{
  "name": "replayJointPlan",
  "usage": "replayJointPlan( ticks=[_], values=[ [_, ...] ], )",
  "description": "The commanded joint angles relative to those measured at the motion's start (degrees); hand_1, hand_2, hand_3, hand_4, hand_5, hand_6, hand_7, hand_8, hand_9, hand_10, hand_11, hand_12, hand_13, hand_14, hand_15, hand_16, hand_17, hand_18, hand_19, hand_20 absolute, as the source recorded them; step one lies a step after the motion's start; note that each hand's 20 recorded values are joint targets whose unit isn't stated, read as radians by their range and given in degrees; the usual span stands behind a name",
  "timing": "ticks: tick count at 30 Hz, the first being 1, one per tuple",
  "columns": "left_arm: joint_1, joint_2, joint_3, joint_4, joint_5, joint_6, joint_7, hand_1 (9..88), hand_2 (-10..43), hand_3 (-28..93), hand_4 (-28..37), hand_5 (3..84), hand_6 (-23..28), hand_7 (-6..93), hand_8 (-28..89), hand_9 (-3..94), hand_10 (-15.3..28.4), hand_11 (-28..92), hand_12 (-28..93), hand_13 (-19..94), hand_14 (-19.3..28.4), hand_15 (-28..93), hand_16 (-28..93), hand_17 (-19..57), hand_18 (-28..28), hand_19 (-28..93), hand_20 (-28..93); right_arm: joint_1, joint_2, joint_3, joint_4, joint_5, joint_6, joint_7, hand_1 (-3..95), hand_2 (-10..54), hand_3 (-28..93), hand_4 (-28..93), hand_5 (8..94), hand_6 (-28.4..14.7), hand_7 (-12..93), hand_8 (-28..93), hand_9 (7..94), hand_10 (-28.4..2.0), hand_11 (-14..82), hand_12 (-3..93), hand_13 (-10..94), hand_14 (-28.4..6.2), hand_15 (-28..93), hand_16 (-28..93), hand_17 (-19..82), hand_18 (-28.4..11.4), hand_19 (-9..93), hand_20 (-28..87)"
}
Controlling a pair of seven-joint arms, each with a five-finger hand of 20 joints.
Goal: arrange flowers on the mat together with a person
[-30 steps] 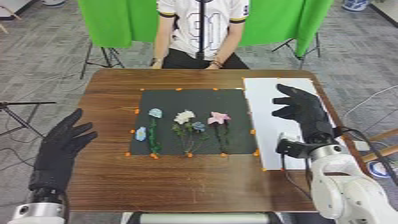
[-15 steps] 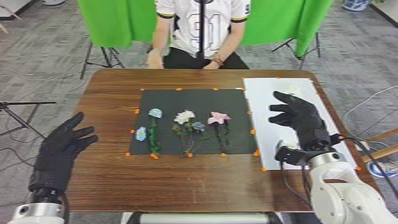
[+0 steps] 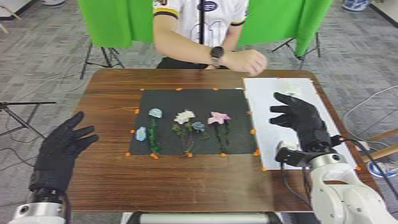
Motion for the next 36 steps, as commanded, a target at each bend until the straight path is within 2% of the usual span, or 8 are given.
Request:
replayJointPlan(
  ticks=[1, 4, 7, 18, 24, 29, 33, 36],
  values=[
    [0.72, -0.59, 0.29, -0.28, -0.24, 0.55, -0.35, 17.9, 7.8, 78, -28.3, 32.2, 7.0, 16.4, -11, 30.8, 19.6, 34, 10, 23, 26.4, 65, -13, -8.6, 23.1, 54, 16, -0.76, -0.68, 0.18, -0.68, -0.91, -0.13, 0.40, 19.8, 8.8, 75, -24, 48.4, -1.3, 15, -12, 48.5, -19.9, 21.0, 16.0, 45, -19.3, 63, 8, 14, -22.9, 61, 15],
    [0.60, -0.75, 0.24, -0.29, -0.29, 0.50, -0.52, 17.9, 7.9, 78, -28.3, 32.2, 7.0, 16.4, -11, 30.8, 19.6, 34, 10, 23, 26.4, 65, -13, -8.6, 23.1, 54, 16, -0.27, -0.89, -0.06, -0.50, -1.19, -0.38, 0.69, 19.8, 8.9, 75, -24, 48.4, -1.2, 15, -12, 48.6, -19.9, 21.0, 15.9, 45, -19.3, 63, 8, 14, -22.9, 61, 15],
    [0.18, -0.94, 0.27, -0.29, 0.03, 0.40, -1.30, 18.0, 7.9, 78, -28.3, 32.3, 7.1, 16.6, -11, 30.9, 19.7, 35, 10, 23, 26.4, 65, -13, -8.5, 23.0, 54, 16, -0.31, -0.66, -0.24, -0.53, -1.25, -0.13, 0.69, 19.8, 9.0, 75, -24, 48.5, -1.2, 15, -12, 48.6, -19.9, 21.0, 15.9, 45, -19.3, 63, 8, 14, -22.9, 61, 15],
    [0.25, -0.82, 0.35, -0.32, -0.07, 0.57, -1.01, 18.1, 7.9, 78, -28.3, 32.4, 7.2, 16.7, -11, 30.9, 19.7, 35, 10, 23, 26.4, 65, -13, -8.6, 23.0, 54, 16, -0.20, -0.53, -0.52, -0.50, -1.17, -0.12, 0.43, 19.8, 9.4, 75, -24, 48.7, -1.2, 15, -12, 48.9, -20.0, 21.2, 15.9, 45, -19.4, 63, 8, 14, -22.8, 61, 16],
    [-0.51, -0.95, 0.52, -0.07, 0.19, 0.36, -1.57, 18.2, 8.0, 78, -28.3, 32.5, 7.3, 16.7, -11, 30.9, 19.8, 35, 10, 23, 26.5, 65, -13, -8.6, 23.0, 54, 16, 0.60, -0.38, -0.97, -0.35, -1.65, 0.22, 0.91, 19.8, 9.4, 75, -24, 48.7, -1.2, 15, -12, 49.0, -20.0, 21.2, 15.9, 45, -19.4, 63, 8, 14, -22.8, 61, 16],
    [-0.08, -0.76, 0.56, -0.13, -0.04, 0.54, -1.05, 18.3, 8.1, 78, -28.3, 32.5, 7.3, 16.7, -11, 31.0, 19.8, 35, 10, 23, 26.6, 65, -13, -8.6, 23.0, 55, 16, 0.97, -0.39, -1.21, -0.16, -2.05, -0.16, 0.96, 19.7, 9.4, 75, -24, 48.8, -1.2, 15, -12, 49.2, -19.9, 21.4, 15.9, 45, -19.4, 63, 8, 14, -22.8, 61, 16],
    [-0.68, -0.81, 0.66, -0.02, 0.23, 0.35, -1.51, 18.3, 8.1, 78, -28.3, 32.5, 7.3, 16.7, -11, 31.1, 19.8, 35, 10, 23, 26.5, 65, -13, -8.6, 23.0, 55, 16, 1.06, -0.45, -1.28, -0.07, -2.11, -0.43, 1.13, 19.7, 9.5, 75, -24, 48.8, -1.2, 15, -12, 49.2, -19.9, 21.4, 15.8, 45, -19.4, 63, 8, 14, -22.7, 61, 16],
    [-0.58, -0.67, 0.80, 0.01, 0.05, 0.34, -1.18, 18.4, 8.2, 78, -28.3, 32.5, 7.3, 16.7, -11, 31.1, 19.7, 35, 10, 23, 26.5, 65, -13, -8.6, 23.0, 55, 16, 0.84, -0.32, -1.30, -0.08, -1.77, -0.40, 0.78, 19.7, 9.5, 75, -24, 48.8, -1.2, 15, -12, 49.2, -20.0, 21.4, 15.8, 45, -19.4, 63, 8, 14, -22.7, 61, 16]
  ],
)
